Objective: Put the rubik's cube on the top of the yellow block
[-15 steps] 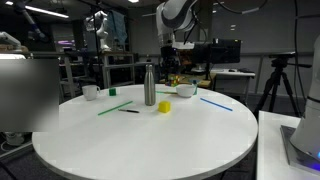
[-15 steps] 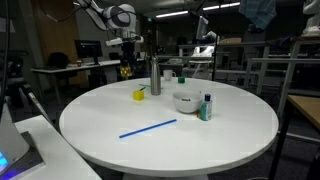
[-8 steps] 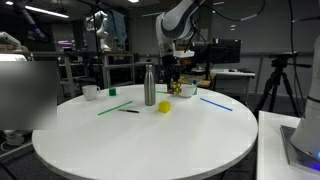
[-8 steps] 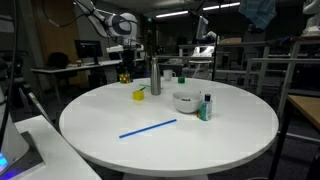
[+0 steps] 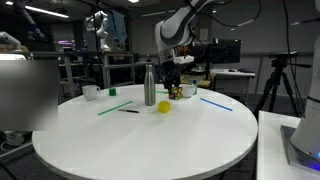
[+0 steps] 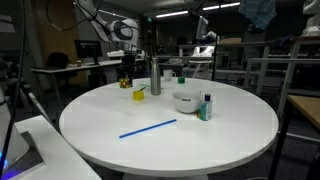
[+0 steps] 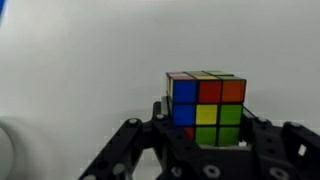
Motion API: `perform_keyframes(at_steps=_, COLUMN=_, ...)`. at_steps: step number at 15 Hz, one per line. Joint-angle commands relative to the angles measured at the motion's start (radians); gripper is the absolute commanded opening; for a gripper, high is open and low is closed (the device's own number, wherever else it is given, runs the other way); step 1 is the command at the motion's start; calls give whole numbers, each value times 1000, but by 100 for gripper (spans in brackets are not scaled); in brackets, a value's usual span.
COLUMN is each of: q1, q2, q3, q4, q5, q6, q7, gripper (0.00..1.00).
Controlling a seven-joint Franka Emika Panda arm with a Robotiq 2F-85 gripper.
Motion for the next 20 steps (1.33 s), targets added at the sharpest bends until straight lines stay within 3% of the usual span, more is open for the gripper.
perform_keyframes(at_steps=1, q1=-6, q2=44, q3=0, q4=55, q5=-2, q6=-5, q7=-28, gripper=34)
perform_keyframes(at_steps=10, q1=-5, q2=133, q3=-4, q4=171, q5=-10, q6=-21, q7=-47, gripper=34)
perform_keyframes(at_steps=20, q1=-7, q2=197, q3=-5, q4=220, q5=-7, q6=-17, q7=-55, gripper=34)
